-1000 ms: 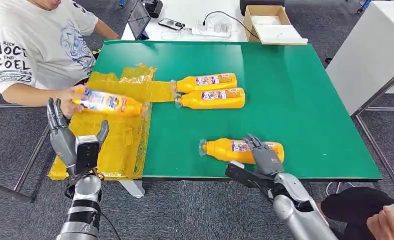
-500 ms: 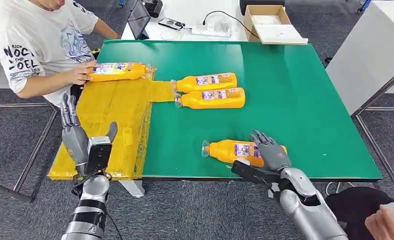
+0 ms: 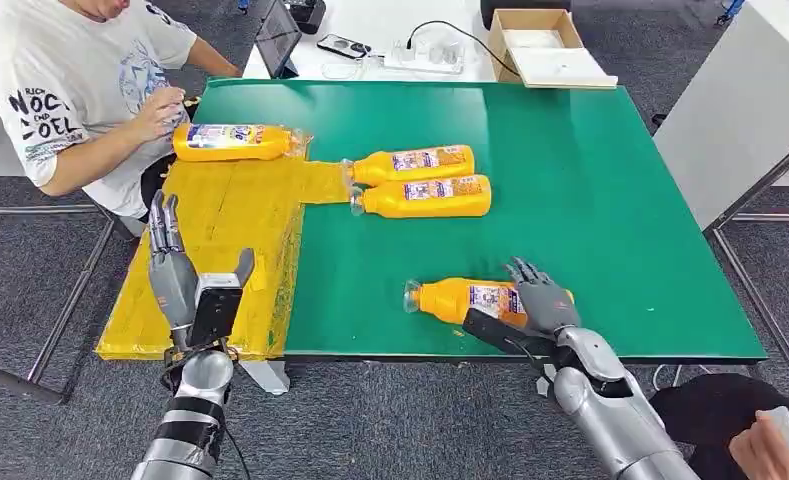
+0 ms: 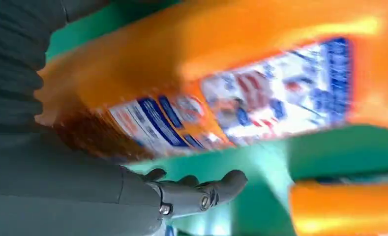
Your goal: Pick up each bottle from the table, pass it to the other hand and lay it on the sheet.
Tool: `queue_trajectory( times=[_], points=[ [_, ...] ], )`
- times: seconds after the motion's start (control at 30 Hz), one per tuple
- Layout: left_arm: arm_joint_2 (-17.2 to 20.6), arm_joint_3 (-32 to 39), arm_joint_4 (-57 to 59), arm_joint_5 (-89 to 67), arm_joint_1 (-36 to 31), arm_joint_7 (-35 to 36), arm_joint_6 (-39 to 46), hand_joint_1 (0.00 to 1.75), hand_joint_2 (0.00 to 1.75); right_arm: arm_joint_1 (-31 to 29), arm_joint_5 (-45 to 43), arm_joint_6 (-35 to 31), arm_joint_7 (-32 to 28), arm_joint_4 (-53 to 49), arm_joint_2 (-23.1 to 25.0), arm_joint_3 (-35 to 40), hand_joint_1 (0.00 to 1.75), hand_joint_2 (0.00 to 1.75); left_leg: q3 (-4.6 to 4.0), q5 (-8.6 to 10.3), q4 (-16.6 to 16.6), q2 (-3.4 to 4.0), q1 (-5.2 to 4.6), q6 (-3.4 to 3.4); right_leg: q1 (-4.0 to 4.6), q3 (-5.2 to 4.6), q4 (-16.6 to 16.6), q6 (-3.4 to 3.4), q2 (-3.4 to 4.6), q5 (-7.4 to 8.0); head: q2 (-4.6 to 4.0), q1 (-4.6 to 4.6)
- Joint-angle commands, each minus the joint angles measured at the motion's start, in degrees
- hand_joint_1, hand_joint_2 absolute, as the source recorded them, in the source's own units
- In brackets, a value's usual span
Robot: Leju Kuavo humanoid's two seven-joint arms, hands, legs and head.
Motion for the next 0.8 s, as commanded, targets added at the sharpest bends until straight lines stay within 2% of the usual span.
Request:
queue_trajectory(
  times=[0.03, 0.23, 0.27, 0.5, 0.53, 0.8],
  points=[
    [0.92, -2.35, 7.14, 1.31, -3.18, 0.17, -0.09, 0.0, 1.75, -2.22, -2.95, 6.46, 0.86, 8.61, -1.42, -0.75, 0.0, 1.75, 0.33, -0.1, -0.03, 0.07, 0.04, 0.01, 0.07, 0.35, -0.09, -0.14, -0.02, -0.07, 0.0, -0.02],
    [1.03, -3.1, 9.02, 2.14, -4.0, 0.17, -0.09, 0.0, 1.75, -1.56, -4.46, 8.8, 1.87, 10.29, -3.9, -0.63, 0.0, 1.75, 0.48, -0.04, -0.09, -0.16, 0.05, 0.01, 0.08, 0.54, -0.17, -0.15, -0.25, -0.08, 0.0, 0.02],
    [1.03, -3.1, 9.02, 2.14, -4.0, 0.17, -0.09, 0.0, 1.75, -1.56, -4.46, 8.8, 1.87, 10.29, -3.9, -0.63, 0.12, 1.75, 0.45, -0.02, -0.07, -0.16, 0.04, 0.01, 0.06, 0.48, -0.14, -0.11, -0.22, -0.06, 0.0, 0.02],
    [1.03, -3.1, 9.02, 2.14, -4.0, 0.17, -0.09, 0.0, 1.75, -1.56, -4.46, 8.8, 1.87, 10.29, -3.9, -0.63, 0.12, 1.75, 0.48, -0.02, -0.07, -0.1, 0.05, 0.01, 0.07, 0.51, -0.15, -0.12, -0.17, -0.04, 0.0, 0.0],
    [1.28, -4.68, 10.47, 4.1, -4.38, 0.17, -0.09, 0.0, 1.75, -0.35, -6.38, 7.96, 2.77, 8.51, -2.91, -1.14, 1.75, 1.75, 0.54, -0.03, -0.06, -0.06, 0.05, 0.02, 0.07, 0.56, -0.15, -0.12, -0.12, -0.02, 0.0, 0.02],
    [0.75, -3.99, 9.31, 3.39, -3.71, 0.17, -0.09, 0.0, 1.75, 0.29, -7.13, 0.05, 0.4, 7.38, 1.69, -2.76, 1.75, 1.75, 0.77, -0.09, -0.07, 0.14, 0.08, 0.01, 0.11, 0.74, -0.17, -0.14, 0.06, -0.02, 0.0, 0.02]
  ],
)
